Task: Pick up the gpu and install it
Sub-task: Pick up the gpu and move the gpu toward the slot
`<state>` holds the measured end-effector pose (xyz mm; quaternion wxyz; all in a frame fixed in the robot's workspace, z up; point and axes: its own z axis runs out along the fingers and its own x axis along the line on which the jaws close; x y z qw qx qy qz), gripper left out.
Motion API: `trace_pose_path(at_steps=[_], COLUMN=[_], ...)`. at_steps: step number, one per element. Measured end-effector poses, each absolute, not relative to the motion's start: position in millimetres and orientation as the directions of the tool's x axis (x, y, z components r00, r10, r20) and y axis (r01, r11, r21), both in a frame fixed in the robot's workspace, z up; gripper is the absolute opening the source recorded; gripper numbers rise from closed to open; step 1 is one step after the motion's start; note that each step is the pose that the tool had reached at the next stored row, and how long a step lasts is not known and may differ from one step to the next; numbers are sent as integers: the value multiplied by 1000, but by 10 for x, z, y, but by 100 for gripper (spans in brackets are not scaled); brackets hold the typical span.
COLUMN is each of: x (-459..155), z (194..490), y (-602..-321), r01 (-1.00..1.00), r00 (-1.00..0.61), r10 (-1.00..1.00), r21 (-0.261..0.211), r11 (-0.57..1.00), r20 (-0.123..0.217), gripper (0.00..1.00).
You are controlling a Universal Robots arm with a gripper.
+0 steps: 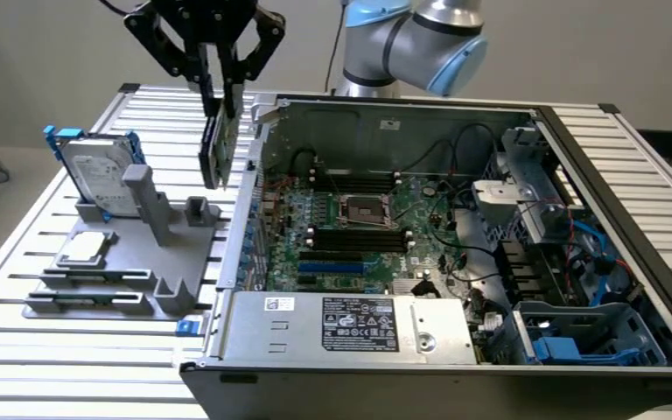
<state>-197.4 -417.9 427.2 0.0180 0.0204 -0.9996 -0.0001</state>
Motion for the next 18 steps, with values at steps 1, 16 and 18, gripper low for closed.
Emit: trace_pose_path(at_steps=[1,16,18], x=[-1925,-1244,-1154], z=[4273,4275,4274], y=[-4177,-4141,-4134], r01=[-41,-41,-41], r00=[-999,-998,-998], r10=[-41,-41,-41], r21=[1,1,1], r11=[999,999,999], r20=[36,37,37], gripper=[26,26,26])
